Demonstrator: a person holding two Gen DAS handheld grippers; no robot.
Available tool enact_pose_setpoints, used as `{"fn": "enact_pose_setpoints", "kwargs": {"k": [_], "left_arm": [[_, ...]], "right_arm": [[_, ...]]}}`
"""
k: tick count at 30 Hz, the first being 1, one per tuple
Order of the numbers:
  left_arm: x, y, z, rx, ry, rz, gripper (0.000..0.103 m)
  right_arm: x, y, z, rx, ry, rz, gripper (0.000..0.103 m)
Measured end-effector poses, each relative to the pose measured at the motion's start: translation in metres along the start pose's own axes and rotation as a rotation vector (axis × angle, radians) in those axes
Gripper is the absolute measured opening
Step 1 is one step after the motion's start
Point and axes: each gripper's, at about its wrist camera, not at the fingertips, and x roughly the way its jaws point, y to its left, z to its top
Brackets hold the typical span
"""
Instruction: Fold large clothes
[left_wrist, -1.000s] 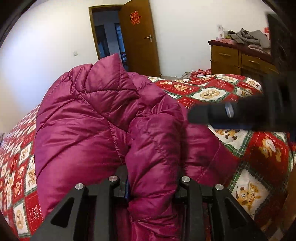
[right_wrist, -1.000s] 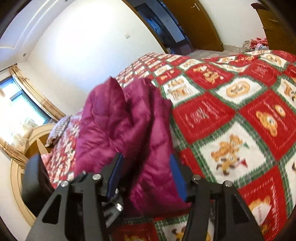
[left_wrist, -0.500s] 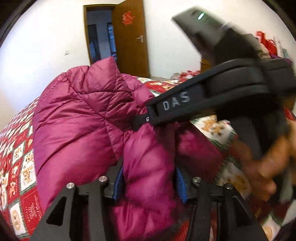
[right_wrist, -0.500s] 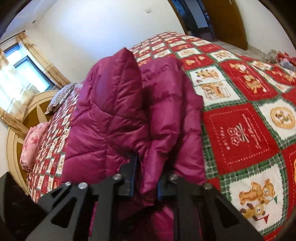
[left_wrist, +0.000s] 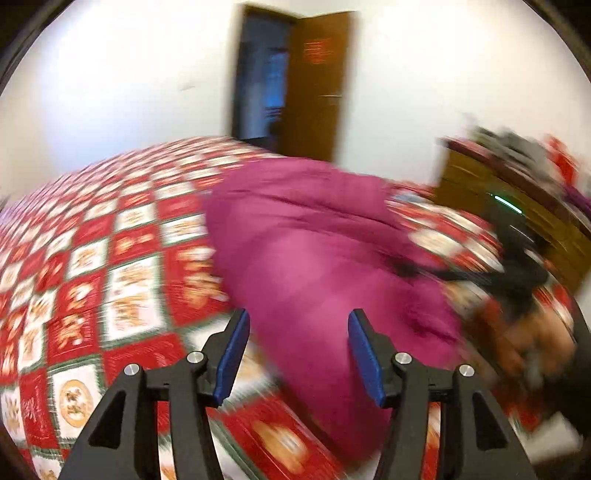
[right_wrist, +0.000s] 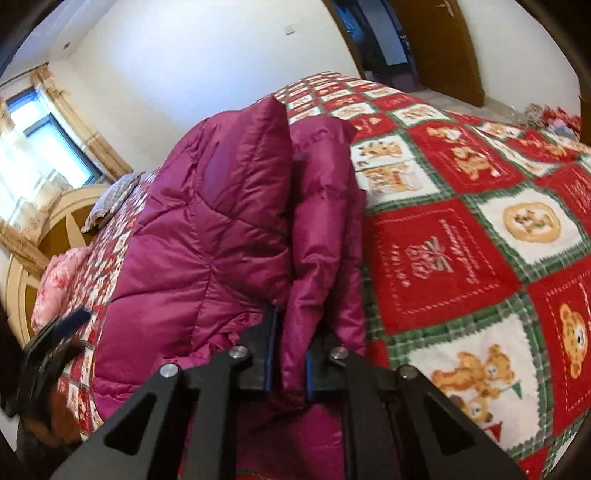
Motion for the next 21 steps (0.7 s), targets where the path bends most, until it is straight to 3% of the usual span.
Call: {"fn": "enact_pose_setpoints", "kwargs": {"k": [3,5,6,10,13,18,21], "left_arm": [[0.034,0.012,0.023,-0.14,0.035,0.032,0.056],[0.052,0.003,0.032,-0.188,0.039,0.004,0.056],[0.062,-0.004,0.035,-0.188,0.041,-0.002,0.057],[0.089,-0.031,0.028,-0.096,0.078,0.156,0.062],[0.086,-0.032,0.019,-0.099,0.077,0.176,0.063],[0.085,-0.036,0.019,-0.077,0.082,0.204,0.063],[0.09,-0.037,0.02,-0.071,0.087,0.213,0.063]], "right_arm": [[-0.002,-0.005,-0.002,0.018,0.002,0.012,0.013],[0.0,-0.007,-0.003,0.036,0.006,0.018,0.013],[0.001,-0.007,-0.003,0.042,0.008,0.016,0.013],[-0.002,-0.005,0.0,0.035,0.007,-0.015,0.016],[-0.019,0.0,0.005,-0.016,-0.029,-0.08,0.026],[-0.049,0.021,0.035,-0.078,-0.166,-0.178,0.027],[-0.046,0.043,0.063,-0.137,-0.183,-0.168,0.027]]}}
